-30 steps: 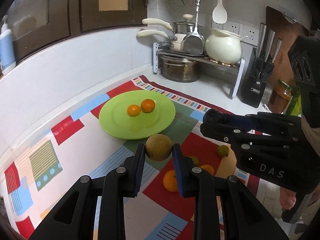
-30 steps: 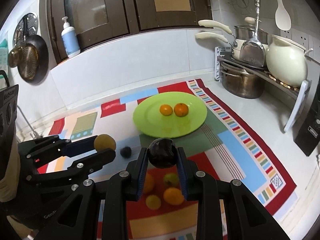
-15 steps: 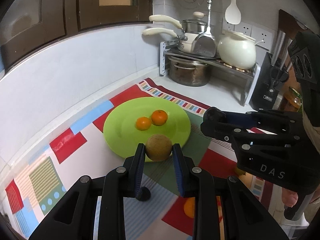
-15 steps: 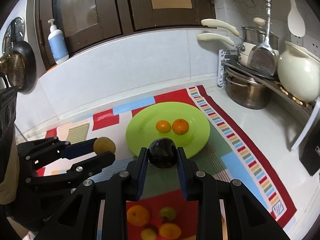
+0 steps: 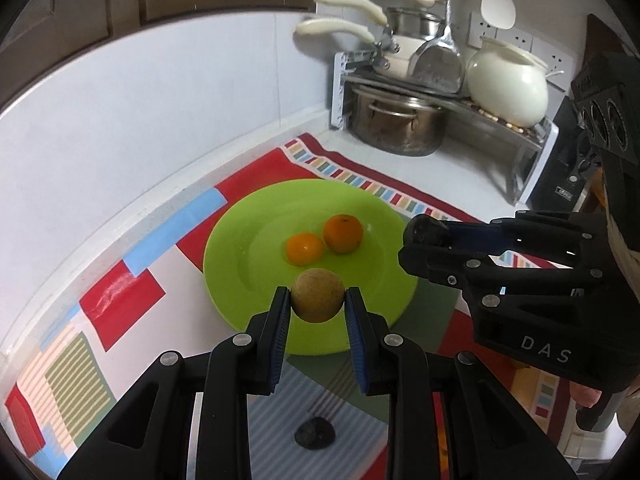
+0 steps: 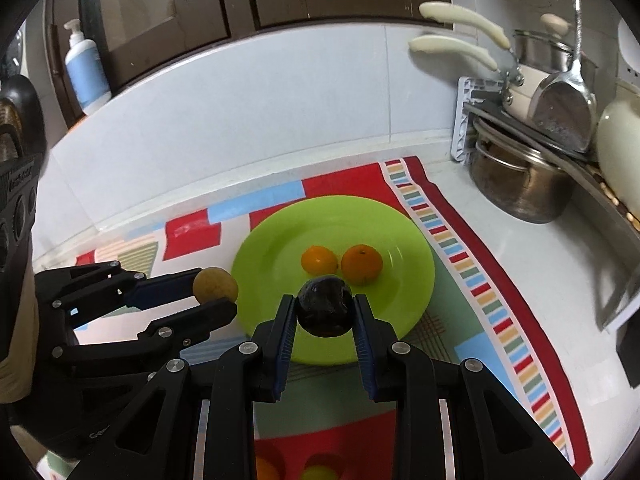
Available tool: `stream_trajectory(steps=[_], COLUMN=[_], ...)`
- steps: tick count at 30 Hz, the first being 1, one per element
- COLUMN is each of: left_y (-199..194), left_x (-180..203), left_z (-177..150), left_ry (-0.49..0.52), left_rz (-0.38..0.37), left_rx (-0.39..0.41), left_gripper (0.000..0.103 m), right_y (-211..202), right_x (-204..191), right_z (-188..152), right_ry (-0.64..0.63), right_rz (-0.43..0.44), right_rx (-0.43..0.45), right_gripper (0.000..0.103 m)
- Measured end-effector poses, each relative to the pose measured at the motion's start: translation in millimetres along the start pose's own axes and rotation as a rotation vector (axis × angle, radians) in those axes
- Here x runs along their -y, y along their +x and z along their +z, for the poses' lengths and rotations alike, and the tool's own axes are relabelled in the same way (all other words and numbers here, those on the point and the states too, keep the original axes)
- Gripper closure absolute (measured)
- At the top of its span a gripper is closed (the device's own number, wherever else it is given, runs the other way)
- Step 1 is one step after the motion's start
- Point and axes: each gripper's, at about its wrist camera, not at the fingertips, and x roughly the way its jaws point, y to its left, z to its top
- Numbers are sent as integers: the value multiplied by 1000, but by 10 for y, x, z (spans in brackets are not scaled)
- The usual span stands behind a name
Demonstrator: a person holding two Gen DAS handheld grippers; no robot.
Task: Organize fruits
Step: 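Carry the yellow fruit and plum onto the green plate and open both grippers, then lift both open grippers off the plate and move back toward the fruits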
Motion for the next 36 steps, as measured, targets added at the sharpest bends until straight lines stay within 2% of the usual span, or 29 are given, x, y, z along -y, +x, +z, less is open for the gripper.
stream_trajectory(steps=[12,22,26,29,30,31,36], left_y=[521,728,754,728,713,685,509], left_x=[-109,-142,-151,-152,-154,-155,-152], left_z=[13,-3,-21,-16,-15,-16,-36], left_ry=[-2,-12,-18,-22,-23,-24,-40], left_rz=[-19,-17,-20,-12,-7,2,12], left_rx=[-101,-145,-157,-151,-147,-143,-118], left_gripper=[75,75,75,66,65,65,65], right_y=[530,728,752,754,745,731,564], right_x=[193,245,250,257,260,263,245], right_z=[50,43,45,50,52,51,22], right_ry=[39,46,49,55,57,59,62], right_rz=[25,22,14,2,1,-2,-8], right_rx=[-120,-163,-162,-160,-157,-154,-128], right_gripper=[74,74,74,72,67,64,64])
